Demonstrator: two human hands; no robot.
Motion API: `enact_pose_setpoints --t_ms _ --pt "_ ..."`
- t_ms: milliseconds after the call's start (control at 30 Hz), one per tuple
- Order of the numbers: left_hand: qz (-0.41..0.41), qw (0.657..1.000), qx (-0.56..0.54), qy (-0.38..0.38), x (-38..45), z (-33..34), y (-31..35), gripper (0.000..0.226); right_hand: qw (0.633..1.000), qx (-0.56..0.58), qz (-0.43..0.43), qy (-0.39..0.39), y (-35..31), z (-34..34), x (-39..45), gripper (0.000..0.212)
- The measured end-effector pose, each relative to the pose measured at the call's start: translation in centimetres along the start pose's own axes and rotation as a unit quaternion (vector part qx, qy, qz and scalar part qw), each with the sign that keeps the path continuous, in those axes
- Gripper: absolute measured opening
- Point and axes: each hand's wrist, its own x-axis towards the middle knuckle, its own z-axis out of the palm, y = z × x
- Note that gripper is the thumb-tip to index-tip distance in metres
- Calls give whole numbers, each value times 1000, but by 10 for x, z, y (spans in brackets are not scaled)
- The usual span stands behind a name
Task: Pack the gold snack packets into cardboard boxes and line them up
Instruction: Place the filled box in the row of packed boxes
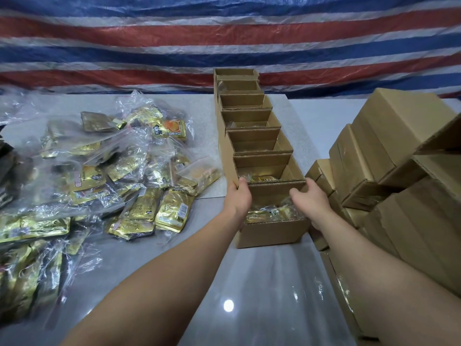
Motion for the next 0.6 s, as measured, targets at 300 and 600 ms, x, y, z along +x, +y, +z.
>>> enact_pose_setpoints --t_ms 300,600 --pt "-33 999 36 4 -18 -36 15 69 985 -147 -67 55 -8 -10 -14 59" --pt "-31 993 83 79 -101 -161 -13 43 962 -204 -169 71 -31 0 -81 55"
